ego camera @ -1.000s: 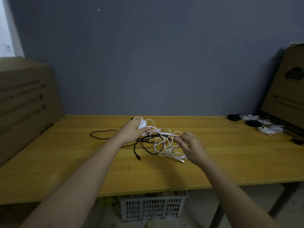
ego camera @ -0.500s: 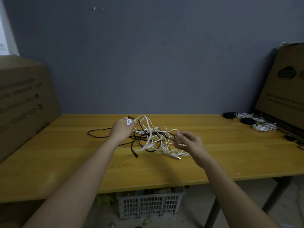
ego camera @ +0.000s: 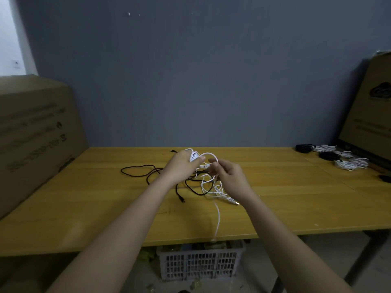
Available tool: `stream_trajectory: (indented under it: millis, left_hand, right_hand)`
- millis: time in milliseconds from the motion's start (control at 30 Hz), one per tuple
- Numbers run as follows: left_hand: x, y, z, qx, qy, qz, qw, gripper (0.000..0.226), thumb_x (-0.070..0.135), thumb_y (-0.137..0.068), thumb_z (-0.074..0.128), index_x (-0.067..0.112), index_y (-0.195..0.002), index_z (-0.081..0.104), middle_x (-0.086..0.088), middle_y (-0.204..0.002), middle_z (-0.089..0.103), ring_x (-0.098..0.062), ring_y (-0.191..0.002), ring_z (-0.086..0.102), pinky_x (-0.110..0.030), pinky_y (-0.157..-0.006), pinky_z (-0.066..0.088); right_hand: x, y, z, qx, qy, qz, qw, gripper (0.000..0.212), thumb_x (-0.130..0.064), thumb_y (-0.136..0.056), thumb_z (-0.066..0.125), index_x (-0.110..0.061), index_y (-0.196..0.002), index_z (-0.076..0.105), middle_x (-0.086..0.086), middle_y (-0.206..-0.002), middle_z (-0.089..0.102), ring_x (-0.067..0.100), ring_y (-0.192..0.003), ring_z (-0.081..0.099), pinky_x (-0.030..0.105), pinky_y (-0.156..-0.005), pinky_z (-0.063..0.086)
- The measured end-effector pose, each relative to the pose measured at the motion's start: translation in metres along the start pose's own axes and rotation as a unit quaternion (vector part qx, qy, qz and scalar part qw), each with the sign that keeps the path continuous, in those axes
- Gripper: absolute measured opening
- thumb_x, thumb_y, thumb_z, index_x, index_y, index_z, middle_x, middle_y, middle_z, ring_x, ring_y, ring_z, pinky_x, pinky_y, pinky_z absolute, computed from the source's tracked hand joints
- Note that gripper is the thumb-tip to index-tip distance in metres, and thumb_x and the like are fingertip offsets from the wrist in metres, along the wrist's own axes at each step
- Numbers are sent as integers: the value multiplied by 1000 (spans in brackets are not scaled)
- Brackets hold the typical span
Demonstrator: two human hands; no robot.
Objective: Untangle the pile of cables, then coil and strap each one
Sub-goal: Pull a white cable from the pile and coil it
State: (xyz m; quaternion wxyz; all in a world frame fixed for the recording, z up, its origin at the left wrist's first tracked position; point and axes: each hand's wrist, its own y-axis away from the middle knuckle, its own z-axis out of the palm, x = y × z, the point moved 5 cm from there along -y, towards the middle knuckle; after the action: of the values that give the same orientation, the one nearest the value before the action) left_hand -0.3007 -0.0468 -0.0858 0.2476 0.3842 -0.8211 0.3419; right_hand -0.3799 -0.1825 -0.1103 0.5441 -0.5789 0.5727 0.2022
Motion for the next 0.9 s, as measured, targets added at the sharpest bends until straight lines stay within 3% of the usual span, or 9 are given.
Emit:
stream_trajectory:
  millis: [100,167,267,400,500,633,733,833,900]
  left_hand:
    - [10,10,2,-77,114,-3,990,31,40,-94,56,17,-74,50,10,-54,49,-4,-44,42,-25,-52,34]
    - [18,22,9,-164,174,5,971,29,36,-95,56,16,-76,49,11,-50,44,-6,-43,36,-21,-48,32]
    - [32,39,13,-224,297,22,928,29,37,-94,54,16,-75,49,10,-48,37,-7,-43,30,-17,-46,32]
    - [44,44,4,-194,439,38,876,28,39,-89,50,15,-75,49,9,-47,37,-7,-39,29,-19,-45,36]
    - [42,43,4,-152,486,30,860,28,32,-97,42,11,-80,48,5,-51,39,-8,-40,30,-21,-48,37]
    - [35,38,0,-106,536,26,837,27,28,-102,34,11,-87,48,4,-57,47,-10,-46,38,-22,-52,39]
    - [26,28,-6,-36,539,1,842,27,27,-104,31,10,-93,50,3,-65,54,-10,-51,47,-19,-53,42]
    - [16,22,-7,15,430,-11,903,22,24,-105,31,9,-102,48,2,-76,57,-7,-61,57,-18,-61,46]
    - [10,21,-3,18,324,-8,946,20,21,-104,32,13,-94,48,0,-80,56,-1,-66,57,-21,-72,47]
  right_hand:
    - [-4,0,-8,61,-73,-16,995,23,-17,-101,45,-18,-100,68,-11,-60,59,3,-57,53,22,-58,46]
    - [-14,-3,-20,116,-41,-78,989,23,-18,-99,51,-32,-89,66,-20,-66,63,-5,-61,53,11,-60,41]
    - [-26,-7,-27,118,-10,-121,986,17,-25,-94,57,-39,-89,65,-20,-78,67,-6,-71,57,12,-66,42]
    - [-16,-3,-4,-10,-7,-101,995,33,-22,-99,50,-43,-79,67,-13,-61,58,2,-57,46,16,-56,37]
    - [1,4,13,-51,8,-73,996,46,-19,-102,42,-43,-68,62,-10,-49,49,2,-48,40,15,-50,34]
    - [23,14,31,-93,29,-13,995,29,-27,-103,39,-34,-92,64,-6,-48,48,2,-44,41,18,-50,35]
    - [31,21,42,-108,99,3,989,30,-32,-103,37,-20,-112,62,-8,-54,43,7,-50,41,27,-58,35]
    - [25,28,51,-125,262,-55,955,32,-38,-103,34,-22,-118,57,-11,-60,45,11,-56,47,31,-57,34]
    - [16,33,56,-132,353,-128,917,30,-36,-103,33,-16,-113,53,-2,-70,54,27,-67,55,34,-56,33]
